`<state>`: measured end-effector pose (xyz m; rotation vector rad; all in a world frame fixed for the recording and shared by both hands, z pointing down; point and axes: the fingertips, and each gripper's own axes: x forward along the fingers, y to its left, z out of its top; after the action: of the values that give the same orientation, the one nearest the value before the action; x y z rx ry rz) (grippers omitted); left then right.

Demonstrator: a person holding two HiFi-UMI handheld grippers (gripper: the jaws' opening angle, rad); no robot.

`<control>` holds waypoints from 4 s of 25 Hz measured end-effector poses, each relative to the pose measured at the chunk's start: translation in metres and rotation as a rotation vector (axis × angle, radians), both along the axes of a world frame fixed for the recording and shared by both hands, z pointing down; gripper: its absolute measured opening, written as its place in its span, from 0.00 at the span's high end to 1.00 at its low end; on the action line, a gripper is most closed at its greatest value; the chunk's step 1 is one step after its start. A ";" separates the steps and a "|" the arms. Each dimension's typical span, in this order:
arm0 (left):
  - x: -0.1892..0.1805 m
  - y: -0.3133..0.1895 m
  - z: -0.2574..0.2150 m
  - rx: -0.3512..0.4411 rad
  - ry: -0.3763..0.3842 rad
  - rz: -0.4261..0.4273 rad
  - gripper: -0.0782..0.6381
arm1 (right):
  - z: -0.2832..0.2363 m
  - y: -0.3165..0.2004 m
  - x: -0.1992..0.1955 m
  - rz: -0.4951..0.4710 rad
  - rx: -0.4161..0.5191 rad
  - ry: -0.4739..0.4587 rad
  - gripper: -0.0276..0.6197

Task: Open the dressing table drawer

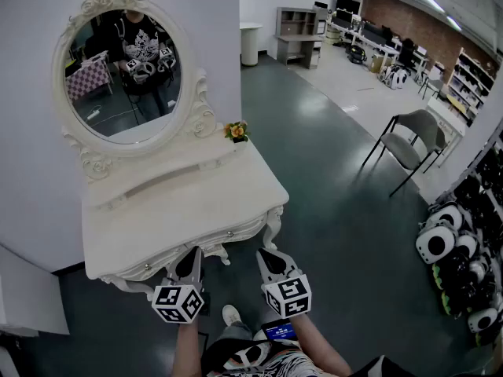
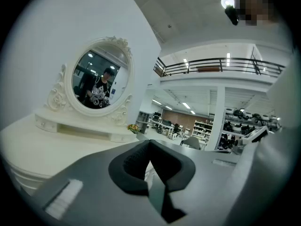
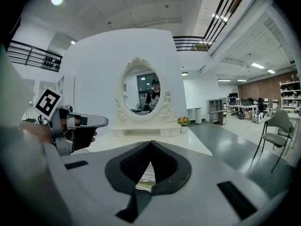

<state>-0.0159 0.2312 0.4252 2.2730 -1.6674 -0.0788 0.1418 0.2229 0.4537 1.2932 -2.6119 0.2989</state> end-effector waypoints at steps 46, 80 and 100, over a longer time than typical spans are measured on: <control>-0.097 -0.340 0.129 -0.215 -0.175 0.162 0.70 | 0.104 -0.352 -0.125 0.123 -0.201 0.150 0.72; -0.095 -0.387 0.199 -0.365 -0.154 0.083 0.71 | 0.181 -0.434 -0.163 -0.006 -0.268 0.198 0.72; -0.093 -0.383 0.200 -0.370 -0.162 0.093 0.73 | 0.188 -0.411 -0.155 -0.010 -0.265 0.242 0.81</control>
<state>-0.1092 -0.1514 0.6248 2.1116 -1.4988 0.4111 -0.0130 -0.1883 0.6413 1.1481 -2.2872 0.4410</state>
